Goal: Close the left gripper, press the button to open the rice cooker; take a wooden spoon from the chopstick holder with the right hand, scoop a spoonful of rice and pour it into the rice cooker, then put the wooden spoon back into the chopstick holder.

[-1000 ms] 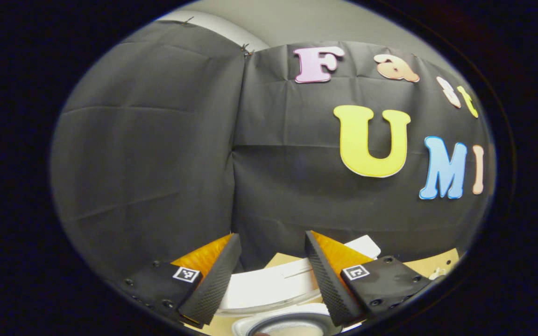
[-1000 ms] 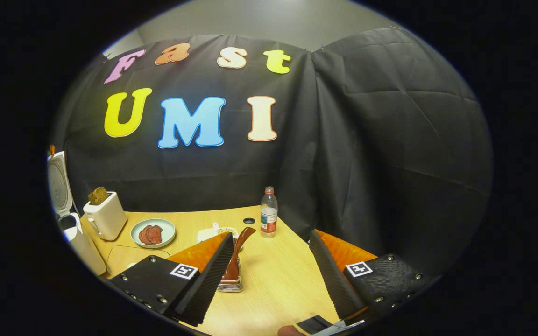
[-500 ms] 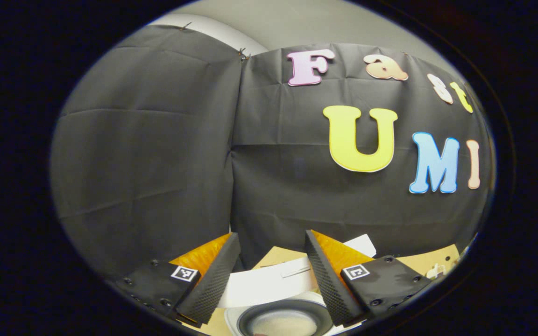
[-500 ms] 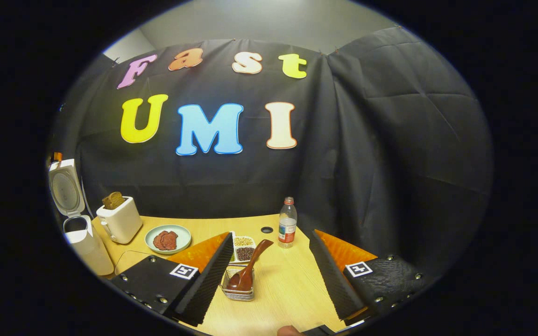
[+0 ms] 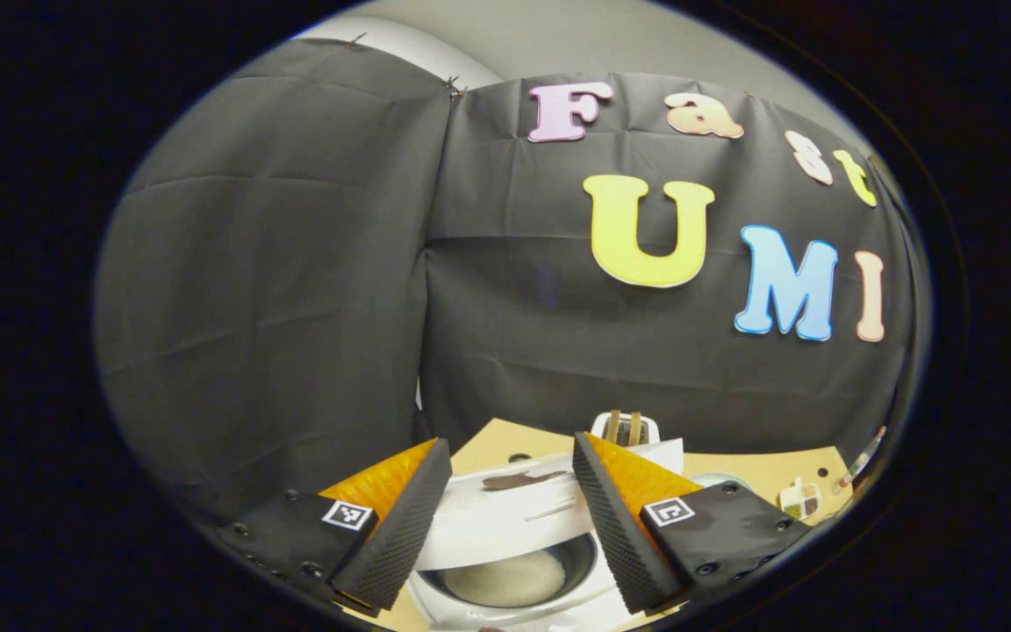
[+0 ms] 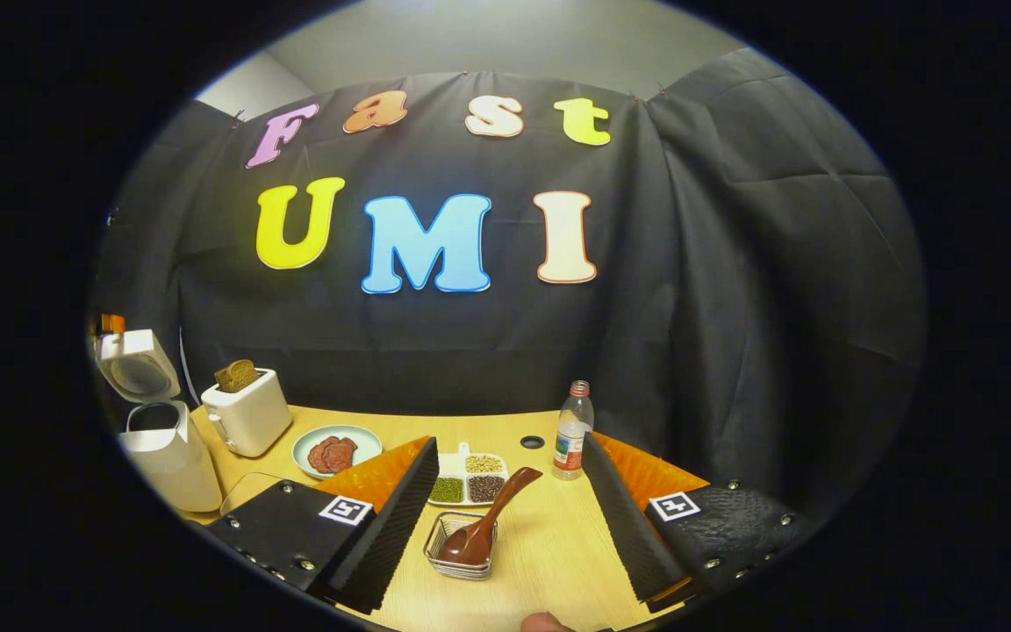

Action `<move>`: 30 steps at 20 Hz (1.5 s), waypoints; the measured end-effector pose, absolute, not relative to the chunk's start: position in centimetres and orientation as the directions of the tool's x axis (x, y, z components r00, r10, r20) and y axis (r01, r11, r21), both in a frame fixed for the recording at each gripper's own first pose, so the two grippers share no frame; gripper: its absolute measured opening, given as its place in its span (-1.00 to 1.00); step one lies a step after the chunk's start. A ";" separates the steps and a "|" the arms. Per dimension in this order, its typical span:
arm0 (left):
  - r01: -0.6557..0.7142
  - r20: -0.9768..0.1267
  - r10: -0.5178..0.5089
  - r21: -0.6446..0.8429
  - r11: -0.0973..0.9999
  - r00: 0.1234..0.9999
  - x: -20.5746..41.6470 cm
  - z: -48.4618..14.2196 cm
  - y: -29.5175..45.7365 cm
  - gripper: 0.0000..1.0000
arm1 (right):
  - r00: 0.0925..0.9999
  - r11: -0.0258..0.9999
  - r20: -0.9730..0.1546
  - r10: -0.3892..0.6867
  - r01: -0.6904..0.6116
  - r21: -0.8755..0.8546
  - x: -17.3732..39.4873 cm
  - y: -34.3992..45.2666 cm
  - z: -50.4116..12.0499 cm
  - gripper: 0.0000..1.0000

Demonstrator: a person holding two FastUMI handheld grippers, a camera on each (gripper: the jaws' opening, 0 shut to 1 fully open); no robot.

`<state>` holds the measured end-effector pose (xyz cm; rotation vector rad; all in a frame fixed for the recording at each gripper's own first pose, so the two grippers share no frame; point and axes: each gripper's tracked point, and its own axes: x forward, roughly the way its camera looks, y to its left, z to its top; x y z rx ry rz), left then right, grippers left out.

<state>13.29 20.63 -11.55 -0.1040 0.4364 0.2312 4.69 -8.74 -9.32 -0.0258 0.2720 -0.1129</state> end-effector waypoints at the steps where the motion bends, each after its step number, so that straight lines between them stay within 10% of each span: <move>1: -0.244 -0.441 0.195 -0.056 0.968 0.876 12.6 -12.2 20.1 0.93 | 0.958 0.994 -0.268 -0.106 0.100 -0.038 5.0 -8.7 -9.4 0.98; 30: -0.219 -0.591 0.203 0.046 0.975 0.781 5.8 -24.8 15.1 0.96 | 0.946 1.000 -0.323 -0.030 0.026 -0.017 7.6 -6.7 -12.2 0.98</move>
